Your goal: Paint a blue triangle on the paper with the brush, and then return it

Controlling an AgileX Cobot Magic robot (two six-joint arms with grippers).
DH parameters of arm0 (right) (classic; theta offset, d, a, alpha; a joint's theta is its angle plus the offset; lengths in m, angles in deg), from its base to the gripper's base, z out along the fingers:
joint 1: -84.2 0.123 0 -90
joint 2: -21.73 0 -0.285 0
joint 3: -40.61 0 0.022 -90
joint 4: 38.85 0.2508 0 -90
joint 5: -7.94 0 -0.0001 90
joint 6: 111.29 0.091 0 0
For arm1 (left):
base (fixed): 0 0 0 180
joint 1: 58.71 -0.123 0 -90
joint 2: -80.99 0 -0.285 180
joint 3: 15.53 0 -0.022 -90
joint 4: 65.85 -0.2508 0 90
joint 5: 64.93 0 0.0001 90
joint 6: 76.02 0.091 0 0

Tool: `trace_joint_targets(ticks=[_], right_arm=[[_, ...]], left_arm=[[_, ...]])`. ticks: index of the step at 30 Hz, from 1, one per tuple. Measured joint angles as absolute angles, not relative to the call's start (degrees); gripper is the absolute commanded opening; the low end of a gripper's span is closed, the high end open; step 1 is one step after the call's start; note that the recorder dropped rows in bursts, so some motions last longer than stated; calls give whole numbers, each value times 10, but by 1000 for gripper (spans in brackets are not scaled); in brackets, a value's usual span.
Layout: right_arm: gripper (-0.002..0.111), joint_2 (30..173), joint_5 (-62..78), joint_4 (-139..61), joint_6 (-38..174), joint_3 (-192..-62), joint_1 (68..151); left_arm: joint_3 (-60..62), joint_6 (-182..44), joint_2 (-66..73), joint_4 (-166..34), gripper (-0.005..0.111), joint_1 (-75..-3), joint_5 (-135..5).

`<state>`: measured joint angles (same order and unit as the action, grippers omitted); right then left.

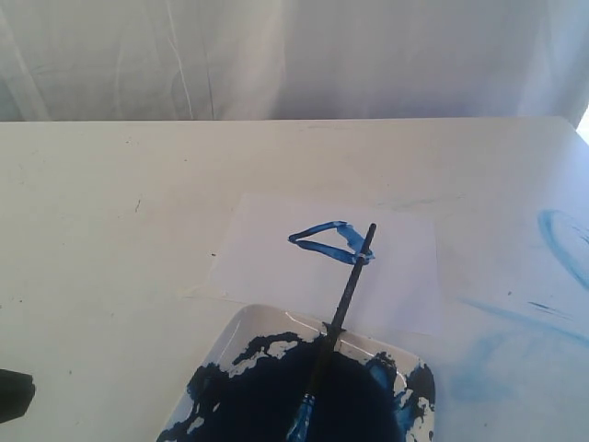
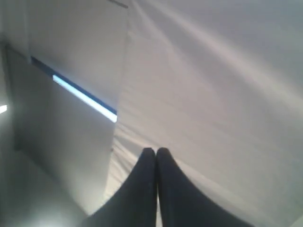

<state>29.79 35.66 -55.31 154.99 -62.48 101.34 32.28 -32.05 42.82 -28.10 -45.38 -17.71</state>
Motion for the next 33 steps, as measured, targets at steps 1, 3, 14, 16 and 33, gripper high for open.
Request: trace_joint_targets(ticks=[1, 3, 14, 16, 33], right_arm=[[0, 298, 339, -517, 1501, -625, 1013], [0, 298, 300, -442, 1396, -625, 1013], [0, 298, -109, -286, 574, -622, 1013], [0, 298, -116, -287, 554, -622, 1001], [0, 298, -117, -364, 652, -622, 946]], left_arm=[[323, -321, 428, -281, 0, -454, -177], [323, -321, 428, -281, 0, -454, -177], [323, -321, 428, -281, 0, -454, -177], [323, -321, 428, -281, 0, -454, -177], [323, -321, 428, -281, 0, -454, -177]])
